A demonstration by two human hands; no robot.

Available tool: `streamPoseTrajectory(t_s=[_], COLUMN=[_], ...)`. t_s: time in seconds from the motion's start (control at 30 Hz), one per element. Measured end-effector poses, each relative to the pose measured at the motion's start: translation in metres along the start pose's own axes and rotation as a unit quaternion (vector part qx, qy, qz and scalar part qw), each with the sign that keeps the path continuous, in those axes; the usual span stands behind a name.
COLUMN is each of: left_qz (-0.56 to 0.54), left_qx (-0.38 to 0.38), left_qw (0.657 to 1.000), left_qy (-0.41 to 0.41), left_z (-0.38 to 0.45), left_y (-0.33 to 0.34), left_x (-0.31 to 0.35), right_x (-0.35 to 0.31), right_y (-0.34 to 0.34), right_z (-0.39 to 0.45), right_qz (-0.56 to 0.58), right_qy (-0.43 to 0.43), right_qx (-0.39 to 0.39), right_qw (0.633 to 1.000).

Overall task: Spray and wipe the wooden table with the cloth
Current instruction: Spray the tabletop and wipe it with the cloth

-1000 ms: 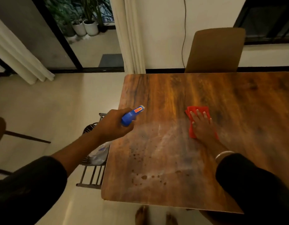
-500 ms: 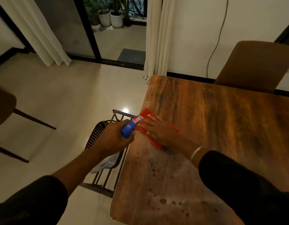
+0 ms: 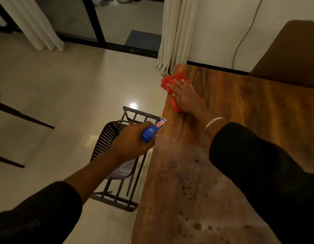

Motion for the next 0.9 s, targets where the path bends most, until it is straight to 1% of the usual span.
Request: streamPoseTrajectory(t_s=[0.1,0.2,0.27,0.4,0.47,0.53,0.6,0.67,0.7,0.8,0.9], left_qz=[0.003,-0.001,0.01,0.029,0.035,0.041,0.068,0.096,0.098,0.077,0.057], left_qx=[-0.009,-0.021,-0.034,-0.041,-0.052,-0.083,-0.131,-0.177,-0.189,-0.177,-0.157], left_qw=[1.0,0.999,0.999,0.999,0.998,0.996,0.989,0.98,0.977,0.981,0.985], left_qy=[-0.021,-0.025,-0.022,-0.002,0.006,0.006,0.007,0.009,0.009,-0.011,-0.037], left_z=[-0.008,-0.019,-0.029,-0.064,-0.086,-0.111,-0.138,-0.163,-0.172,-0.192,-0.205], left_y=[0.006,0.01,0.012,0.016,0.025,0.039,0.053,0.062,0.064,0.061,0.057], left_x=[0.011,0.034,0.051,0.088,0.105,0.12,0.132,0.144,0.15,0.165,0.179], right_x=[-0.01,-0.007,0.02,0.092,0.105,0.102,0.095,0.092,0.092,0.096,0.101], right_y=[-0.012,-0.03,-0.047,-0.087,-0.098,-0.103,-0.107,-0.111,-0.112,-0.118,-0.13], right_z=[-0.052,-0.108,-0.14,-0.206,-0.243,-0.278,-0.306,-0.333,-0.345,-0.375,-0.401], right_qz=[0.033,0.022,-0.011,-0.059,-0.065,-0.052,-0.033,-0.057,-0.078,-0.122,-0.123], right_qy=[-0.015,-0.039,-0.011,0.092,0.099,0.085,0.098,0.105,0.108,0.117,0.124], right_qx=[-0.027,-0.076,-0.071,-0.066,-0.066,-0.06,-0.054,-0.059,-0.068,-0.095,-0.099], right_qw=[0.999,0.996,0.997,0.992,0.991,0.993,0.993,0.991,0.989,0.981,0.98])
Point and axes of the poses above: each hand's wrist, its own z-axis towards the middle knuckle, its own y-axis out of the palm, x = y × z, the point moved 1 cm from there along z, towards the middle knuckle, and after that the axes turned 10 degrees about x, right-handed, at the moved point
